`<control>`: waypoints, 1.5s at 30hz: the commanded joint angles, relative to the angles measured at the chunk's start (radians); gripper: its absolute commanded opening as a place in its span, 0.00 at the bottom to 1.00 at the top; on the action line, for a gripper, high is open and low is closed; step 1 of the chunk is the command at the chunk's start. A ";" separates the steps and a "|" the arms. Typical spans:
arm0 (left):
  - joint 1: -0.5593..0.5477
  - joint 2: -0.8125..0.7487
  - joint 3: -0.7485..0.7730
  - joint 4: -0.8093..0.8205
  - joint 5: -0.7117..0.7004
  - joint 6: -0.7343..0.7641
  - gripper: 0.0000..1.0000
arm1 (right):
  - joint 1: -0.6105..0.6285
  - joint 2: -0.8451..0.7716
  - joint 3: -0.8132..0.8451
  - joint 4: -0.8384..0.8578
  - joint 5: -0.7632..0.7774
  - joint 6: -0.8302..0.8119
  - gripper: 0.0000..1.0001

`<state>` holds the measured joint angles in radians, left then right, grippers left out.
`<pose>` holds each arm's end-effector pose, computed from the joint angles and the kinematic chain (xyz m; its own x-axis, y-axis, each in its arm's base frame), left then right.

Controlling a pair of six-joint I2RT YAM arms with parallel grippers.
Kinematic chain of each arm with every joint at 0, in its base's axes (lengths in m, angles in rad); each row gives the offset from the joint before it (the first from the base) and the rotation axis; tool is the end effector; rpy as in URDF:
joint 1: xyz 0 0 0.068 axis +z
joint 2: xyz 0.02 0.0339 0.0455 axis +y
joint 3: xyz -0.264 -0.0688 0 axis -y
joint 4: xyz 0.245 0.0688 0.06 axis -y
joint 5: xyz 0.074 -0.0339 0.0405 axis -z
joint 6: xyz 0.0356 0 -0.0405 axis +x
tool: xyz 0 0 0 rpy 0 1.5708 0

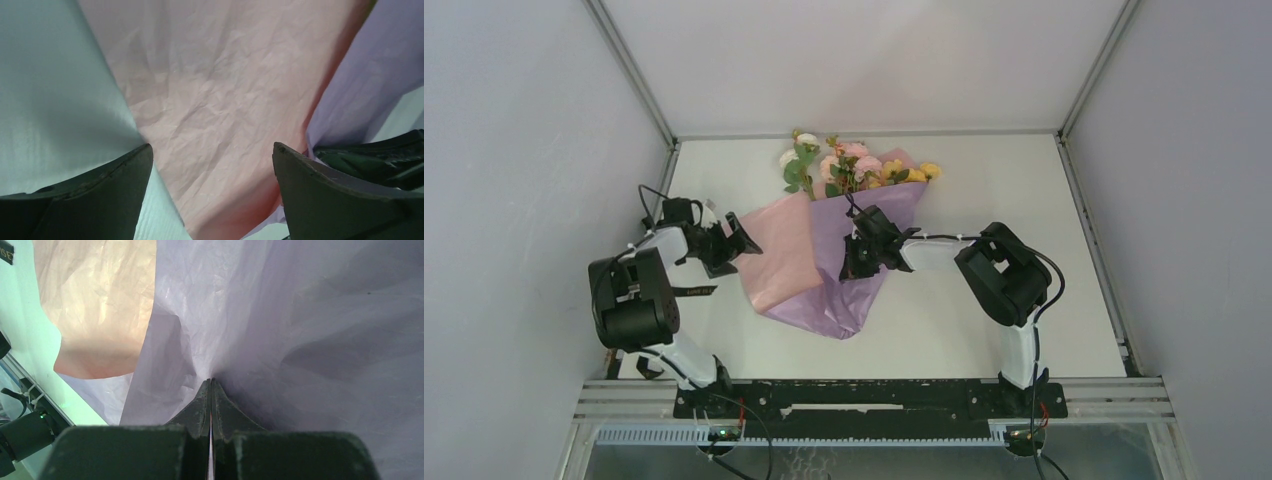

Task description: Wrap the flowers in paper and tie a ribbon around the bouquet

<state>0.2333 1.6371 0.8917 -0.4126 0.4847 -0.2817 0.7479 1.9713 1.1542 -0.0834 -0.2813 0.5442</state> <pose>0.2962 0.0533 0.1582 -0.8498 -0.4547 -0.2667 -0.2695 0.8096 -0.5215 0.2877 0.2803 0.1342 -0.8952 -0.1520 -0.4188 -0.3697 0.7781 0.5077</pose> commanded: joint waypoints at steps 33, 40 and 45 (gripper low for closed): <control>-0.180 -0.059 -0.047 0.277 0.466 -0.007 0.35 | -0.018 -0.019 -0.020 -0.049 0.030 -0.033 0.00; -0.268 -0.170 -0.003 0.129 0.348 0.192 0.00 | -0.028 -0.017 -0.035 -0.008 0.000 -0.001 0.00; -0.447 -0.227 0.069 0.099 0.293 0.272 0.00 | -0.041 -0.022 -0.072 0.059 -0.030 0.058 0.00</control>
<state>-0.0864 1.4780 0.8543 -0.2798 0.8074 -0.1211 0.7181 1.9675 1.1259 -0.0444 -0.3176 0.5610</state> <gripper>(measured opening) 0.006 0.004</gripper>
